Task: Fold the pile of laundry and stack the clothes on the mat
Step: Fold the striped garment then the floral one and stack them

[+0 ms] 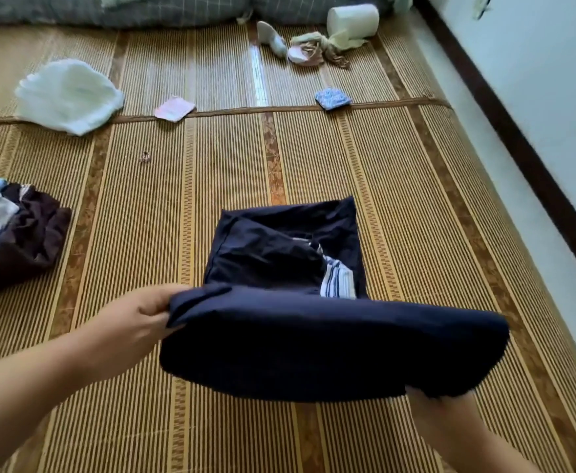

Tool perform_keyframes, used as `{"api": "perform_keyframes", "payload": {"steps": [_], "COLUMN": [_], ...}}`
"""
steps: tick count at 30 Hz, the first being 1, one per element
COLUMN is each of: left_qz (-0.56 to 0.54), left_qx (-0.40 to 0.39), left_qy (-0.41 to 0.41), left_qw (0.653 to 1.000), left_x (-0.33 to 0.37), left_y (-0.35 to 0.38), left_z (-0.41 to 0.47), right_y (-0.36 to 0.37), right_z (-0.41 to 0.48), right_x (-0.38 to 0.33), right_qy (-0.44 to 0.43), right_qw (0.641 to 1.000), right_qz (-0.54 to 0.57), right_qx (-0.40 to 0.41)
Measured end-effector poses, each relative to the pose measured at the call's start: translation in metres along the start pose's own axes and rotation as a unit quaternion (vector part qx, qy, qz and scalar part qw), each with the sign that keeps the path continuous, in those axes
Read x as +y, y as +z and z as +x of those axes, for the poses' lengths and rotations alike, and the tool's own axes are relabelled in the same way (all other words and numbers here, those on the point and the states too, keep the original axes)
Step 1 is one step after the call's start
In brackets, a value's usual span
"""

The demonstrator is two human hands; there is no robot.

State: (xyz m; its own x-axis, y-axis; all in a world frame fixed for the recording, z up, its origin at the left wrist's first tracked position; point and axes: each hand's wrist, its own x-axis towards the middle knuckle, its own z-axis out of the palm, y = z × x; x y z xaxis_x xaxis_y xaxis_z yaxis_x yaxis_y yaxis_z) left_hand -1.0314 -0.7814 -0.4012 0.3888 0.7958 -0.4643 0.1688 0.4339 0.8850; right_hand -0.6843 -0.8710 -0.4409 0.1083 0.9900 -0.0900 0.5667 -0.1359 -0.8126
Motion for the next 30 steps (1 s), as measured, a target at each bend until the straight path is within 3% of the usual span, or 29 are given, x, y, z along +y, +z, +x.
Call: {"api": "perform_keyframes", "payload": {"steps": [1,3,8,13,15,17,19,21,24,30], "left_qz": [0.012,0.046,0.137,0.289,0.377,0.528,0.623,0.659,0.670,0.661], "left_qx": [0.021,0.078,0.196,0.274,0.251,0.176,0.089,0.032,0.006,-0.034], "left_qy": [0.026,0.053,-0.015,-0.055,-0.022,0.016,0.011,-0.034,-0.079,-0.110], "left_qw": [0.999,0.995,0.971,0.916,0.891,0.830,0.777,0.750,0.738,0.741], "left_x": [0.011,0.028,0.020,0.014,0.004,-0.018,-0.043,-0.068,-0.091,-0.091], "left_y": [-0.003,-0.012,-0.031,-0.034,-0.024,-0.009,0.003,0.010,0.012,0.004], "left_z": [0.009,0.038,0.133,0.190,0.191,0.182,0.170,0.166,0.171,0.186], "right_y": [-0.001,0.006,0.033,0.055,0.065,0.078,0.094,0.108,0.117,0.122], "right_z": [0.010,0.057,0.172,0.214,0.206,0.191,0.179,0.172,0.172,0.175], "right_x": [-0.010,-0.019,-0.014,0.011,0.013,0.012,0.015,0.028,0.049,0.057], "right_qy": [-0.002,0.048,0.133,0.242,0.190,0.042,-0.039,-0.030,-0.001,0.020], "right_qw": [0.999,0.995,0.991,0.968,0.963,0.966,0.946,0.905,0.873,0.864], "right_qz": [0.032,0.079,-0.010,-0.068,-0.186,-0.254,-0.303,-0.358,-0.402,-0.422], "right_qx": [-0.017,0.043,0.024,0.030,0.048,0.020,-0.107,-0.230,-0.277,-0.274]}}
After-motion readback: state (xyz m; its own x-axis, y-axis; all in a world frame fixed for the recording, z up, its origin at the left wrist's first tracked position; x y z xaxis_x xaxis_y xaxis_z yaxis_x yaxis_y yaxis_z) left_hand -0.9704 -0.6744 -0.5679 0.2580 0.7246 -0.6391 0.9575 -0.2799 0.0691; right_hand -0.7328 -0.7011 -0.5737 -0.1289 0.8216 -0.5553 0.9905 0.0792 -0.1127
